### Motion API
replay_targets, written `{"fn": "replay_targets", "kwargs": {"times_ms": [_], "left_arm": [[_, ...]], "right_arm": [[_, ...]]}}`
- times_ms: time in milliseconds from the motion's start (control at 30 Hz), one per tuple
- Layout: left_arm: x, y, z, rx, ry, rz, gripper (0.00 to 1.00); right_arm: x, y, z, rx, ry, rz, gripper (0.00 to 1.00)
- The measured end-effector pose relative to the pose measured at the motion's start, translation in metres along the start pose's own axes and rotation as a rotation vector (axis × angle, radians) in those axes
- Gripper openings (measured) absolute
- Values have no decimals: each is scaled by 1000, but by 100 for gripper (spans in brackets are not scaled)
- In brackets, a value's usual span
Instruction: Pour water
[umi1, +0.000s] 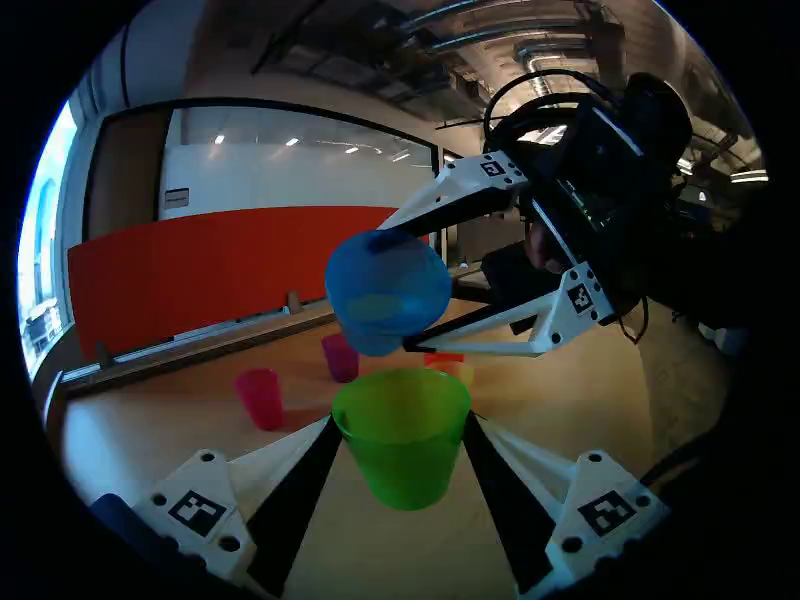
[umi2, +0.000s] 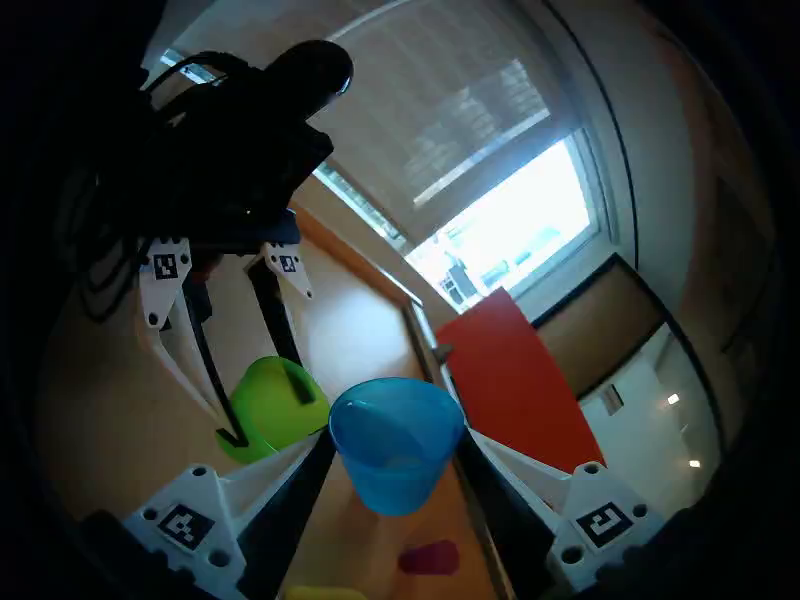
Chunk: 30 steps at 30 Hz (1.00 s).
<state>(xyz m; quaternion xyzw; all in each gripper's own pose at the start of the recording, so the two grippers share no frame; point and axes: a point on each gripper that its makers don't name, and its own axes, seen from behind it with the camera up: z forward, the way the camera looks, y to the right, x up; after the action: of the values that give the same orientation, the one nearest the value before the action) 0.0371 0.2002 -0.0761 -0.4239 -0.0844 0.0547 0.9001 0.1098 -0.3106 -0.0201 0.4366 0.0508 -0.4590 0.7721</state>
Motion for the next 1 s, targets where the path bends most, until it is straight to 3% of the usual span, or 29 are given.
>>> {"fn": "replay_targets", "kwargs": {"times_ms": [1000], "left_arm": [[4,4,4,-8,7,1,86]], "right_arm": [[2,2,3,8,-31,-139,90]]}}
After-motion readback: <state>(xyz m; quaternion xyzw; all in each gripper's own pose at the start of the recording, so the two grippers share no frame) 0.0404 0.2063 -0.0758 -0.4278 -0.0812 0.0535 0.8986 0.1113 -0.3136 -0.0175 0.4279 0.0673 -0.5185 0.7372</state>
